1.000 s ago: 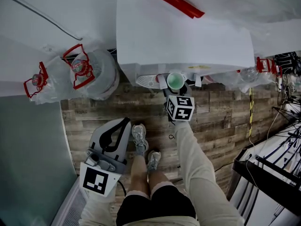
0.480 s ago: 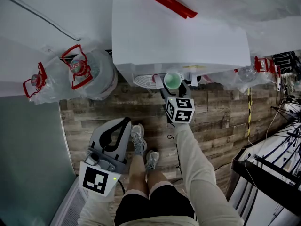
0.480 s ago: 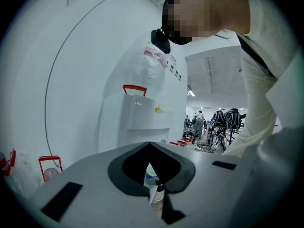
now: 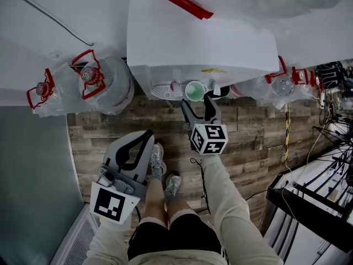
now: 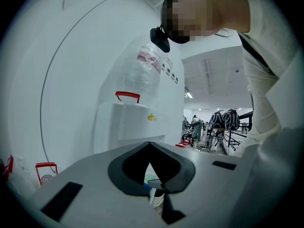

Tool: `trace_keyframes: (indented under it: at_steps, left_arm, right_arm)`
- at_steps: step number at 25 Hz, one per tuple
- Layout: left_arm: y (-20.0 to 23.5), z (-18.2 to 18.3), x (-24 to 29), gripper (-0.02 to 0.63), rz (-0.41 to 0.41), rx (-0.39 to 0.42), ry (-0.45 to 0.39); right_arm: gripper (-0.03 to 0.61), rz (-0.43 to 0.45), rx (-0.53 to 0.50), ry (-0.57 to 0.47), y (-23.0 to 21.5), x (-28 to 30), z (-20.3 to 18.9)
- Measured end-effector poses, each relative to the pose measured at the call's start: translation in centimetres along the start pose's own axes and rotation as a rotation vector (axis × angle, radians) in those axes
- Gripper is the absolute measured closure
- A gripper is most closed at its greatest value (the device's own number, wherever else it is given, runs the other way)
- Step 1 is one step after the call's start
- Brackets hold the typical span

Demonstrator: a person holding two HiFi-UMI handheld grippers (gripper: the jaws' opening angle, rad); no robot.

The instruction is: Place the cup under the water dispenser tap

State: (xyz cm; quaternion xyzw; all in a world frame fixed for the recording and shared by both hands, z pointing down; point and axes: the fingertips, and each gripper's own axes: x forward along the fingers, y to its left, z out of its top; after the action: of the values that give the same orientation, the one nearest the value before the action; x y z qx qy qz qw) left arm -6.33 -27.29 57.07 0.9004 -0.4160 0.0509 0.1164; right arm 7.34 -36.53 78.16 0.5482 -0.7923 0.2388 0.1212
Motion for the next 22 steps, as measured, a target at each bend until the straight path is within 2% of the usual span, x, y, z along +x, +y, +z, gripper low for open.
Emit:
trace_keyframes:
  at_steps: [2,3,8,16,22]
  left_arm:
    - [-0.6,0.6,-0.2,0.609,0.000,0.003,-0.007]
    - [-0.9,0.9,-0.4,0.609,0.000,0.006,-0.010]
    - [-2.8,2.7,-1.4,0.609,0.008,0.013,-0.035]
    - [-6.3,6.6,-3.5,0.609,0.032,0.029,-0.070]
    - [-8.8,10.2,-5.3,0.609,0.051,0.066,-0.090]
  right_arm:
    - [0.230,0.016,0.000,-0.020,0.7,-1.3,1.0]
    - [0.259,0.020,0.001,-0.031,1.0,-2.0,1.5]
    - [0.565,-0.005,-0.057,-0.097,1.8,-6.2,4.5]
    - [0.569,0.033,-0.136,-0.154,4.0,-14.1,9.2]
    - [0.569,0.030,-0.120,-0.221,5.2,-20.2,13.1]
